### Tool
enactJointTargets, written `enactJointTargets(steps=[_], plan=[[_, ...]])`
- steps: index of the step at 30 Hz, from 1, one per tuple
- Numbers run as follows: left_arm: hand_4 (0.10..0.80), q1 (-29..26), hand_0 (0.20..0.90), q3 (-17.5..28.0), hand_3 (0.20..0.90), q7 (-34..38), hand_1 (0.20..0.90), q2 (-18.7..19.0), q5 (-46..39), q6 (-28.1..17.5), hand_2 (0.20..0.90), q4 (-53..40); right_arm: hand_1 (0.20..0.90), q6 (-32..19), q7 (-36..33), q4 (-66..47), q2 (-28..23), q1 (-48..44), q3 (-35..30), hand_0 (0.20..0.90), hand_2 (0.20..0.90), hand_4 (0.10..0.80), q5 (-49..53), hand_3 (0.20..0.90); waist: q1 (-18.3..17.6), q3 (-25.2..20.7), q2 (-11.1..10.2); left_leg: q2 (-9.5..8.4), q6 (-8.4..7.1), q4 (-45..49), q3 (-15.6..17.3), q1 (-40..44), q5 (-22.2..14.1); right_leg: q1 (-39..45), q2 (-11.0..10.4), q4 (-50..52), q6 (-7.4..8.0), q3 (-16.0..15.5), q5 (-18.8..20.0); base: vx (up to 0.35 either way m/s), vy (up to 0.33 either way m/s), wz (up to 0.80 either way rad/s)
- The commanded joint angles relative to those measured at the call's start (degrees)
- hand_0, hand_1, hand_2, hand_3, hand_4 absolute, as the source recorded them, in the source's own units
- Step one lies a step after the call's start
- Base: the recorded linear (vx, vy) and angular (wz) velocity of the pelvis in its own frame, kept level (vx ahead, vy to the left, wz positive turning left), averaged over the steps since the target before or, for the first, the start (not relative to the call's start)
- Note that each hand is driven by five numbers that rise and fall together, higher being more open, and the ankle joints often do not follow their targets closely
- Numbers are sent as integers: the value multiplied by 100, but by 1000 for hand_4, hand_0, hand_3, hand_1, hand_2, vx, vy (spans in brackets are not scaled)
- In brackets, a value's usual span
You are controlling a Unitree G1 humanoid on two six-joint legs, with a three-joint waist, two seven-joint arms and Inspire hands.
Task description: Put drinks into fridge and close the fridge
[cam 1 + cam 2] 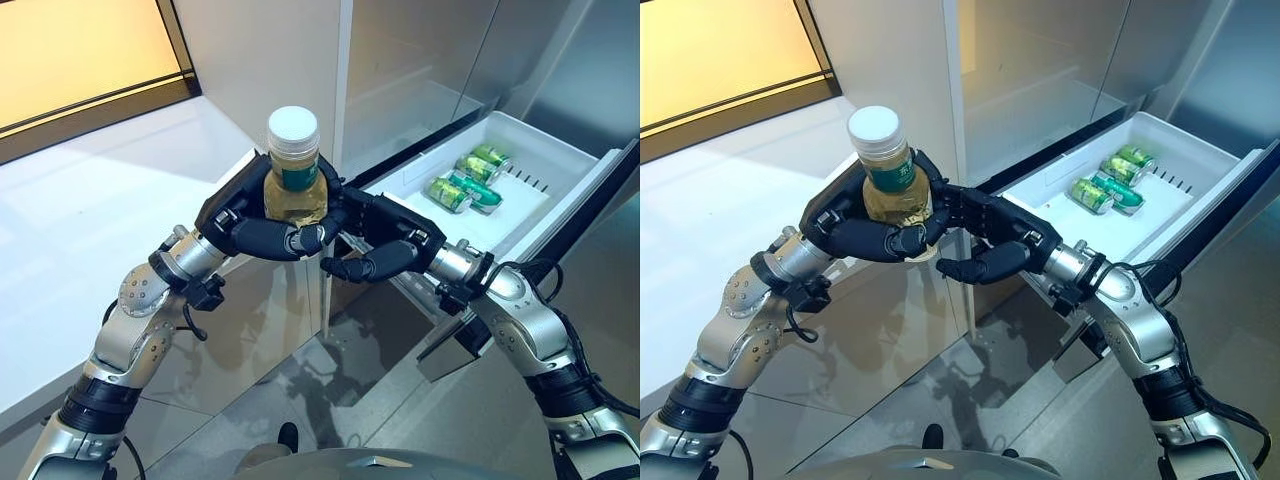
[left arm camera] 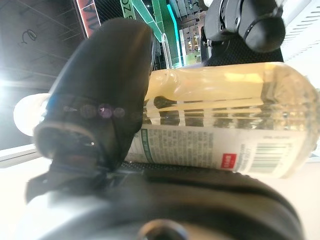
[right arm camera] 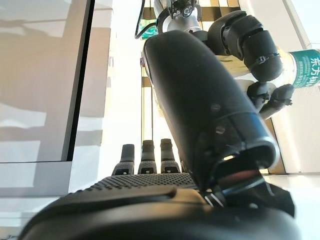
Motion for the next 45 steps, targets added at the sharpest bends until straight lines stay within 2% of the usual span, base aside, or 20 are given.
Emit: enactJointTargets(steps=[1, 15, 25, 34, 36, 37, 45], plan=[[100, -1141, 300, 16, 200, 34, 300, -66, -678, -560, 300, -365, 900, -193, -89, -191, 96, -828, 129, 900, 900, 800, 563, 900, 27, -544, -60, -344, 297, 8, -2, 253, -581, -299, -69, 105, 283, 61, 357, 0, 0, 0], [100, -1300, 300, -273, 200, 45, 300, -65, -565, -462, 300, -376, 900, 67, -109, -225, 340, -1177, 619, 900, 900, 800, 892, 900, 84, -556, -54, -355, 316, 8, 0, 273, -576, -279, -67, 114, 268, 52, 352, 0, 0, 0], [100, -1333, 300, -282, 200, 35, 300, 48, -416, -491, 300, -395, 900, 161, -187, -394, 344, -1256, 633, 900, 900, 800, 1165, 900, 93, -559, -54, -359, 328, 8, 10, 277, -573, -278, -68, 119, 268, 60, 351, 0, 0, 0], [100, -1347, 300, -387, 200, -28, 300, -2, -470, -402, 300, -392, 900, 238, -203, -421, 405, -1291, 739, 900, 900, 800, 1159, 900, 78, -549, -52, -355, 334, 8, 27, 293, -573, -271, -61, 119, 259, 70, 357, 0, 0, 0], [100, -1365, 300, -426, 200, -47, 300, -28, -491, -382, 300, -375, 594, 241, -236, -413, 435, -1326, 807, 594, 594, 443, 1134, 543, 82, -550, -50, -355, 334, 8, 32, 289, -566, -273, -58, 120, 257, 72, 359, 0, 0, 0], [100, -1361, 300, -431, 200, -59, 300, -33, -500, -367, 300, -379, 300, 245, -229, -420, 438, -1339, 822, 300, 300, 100, 1148, 200, 82, -552, -49, -353, 335, 8, 35, 291, -567, -270, -57, 119, 254, 72, 357, 0, 0, 0], [100, -1415, 300, -516, 200, -76, 300, -43, -550, -207, 300, -397, 300, 300, -311, -413, 452, -1470, 891, 300, 300, 100, 1175, 200, 91, -545, -53, -352, 332, 9, 23, 298, -563, -264, -55, 125, 246, 55, 354, 0, 0, 0]])
